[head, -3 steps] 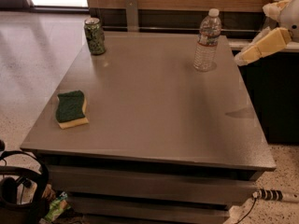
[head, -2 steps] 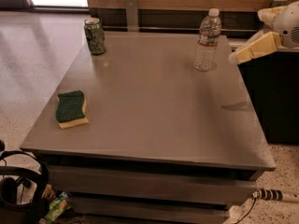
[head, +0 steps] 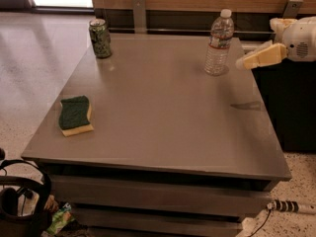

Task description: Move water bottle near sponge

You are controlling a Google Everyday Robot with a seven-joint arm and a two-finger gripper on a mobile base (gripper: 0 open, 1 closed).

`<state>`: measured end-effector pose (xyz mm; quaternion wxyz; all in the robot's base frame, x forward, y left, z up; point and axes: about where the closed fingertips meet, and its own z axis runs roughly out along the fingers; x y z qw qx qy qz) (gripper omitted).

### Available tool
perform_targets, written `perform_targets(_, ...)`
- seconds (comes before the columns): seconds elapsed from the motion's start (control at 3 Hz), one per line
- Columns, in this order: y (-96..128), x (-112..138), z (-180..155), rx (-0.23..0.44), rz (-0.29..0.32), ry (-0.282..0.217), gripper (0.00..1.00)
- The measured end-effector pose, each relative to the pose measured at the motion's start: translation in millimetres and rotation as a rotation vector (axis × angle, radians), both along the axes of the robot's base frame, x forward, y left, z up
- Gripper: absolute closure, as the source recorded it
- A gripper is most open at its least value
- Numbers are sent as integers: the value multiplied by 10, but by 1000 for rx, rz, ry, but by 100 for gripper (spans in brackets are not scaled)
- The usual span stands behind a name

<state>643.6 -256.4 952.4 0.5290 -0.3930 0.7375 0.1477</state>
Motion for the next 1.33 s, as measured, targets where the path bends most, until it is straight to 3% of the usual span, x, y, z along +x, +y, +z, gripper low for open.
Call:
perform_targets(0.67, 117, 387, -431, 186, 23, -16, 0)
perform_targets(1.33, 383, 577, -561, 275, 84, -19, 0)
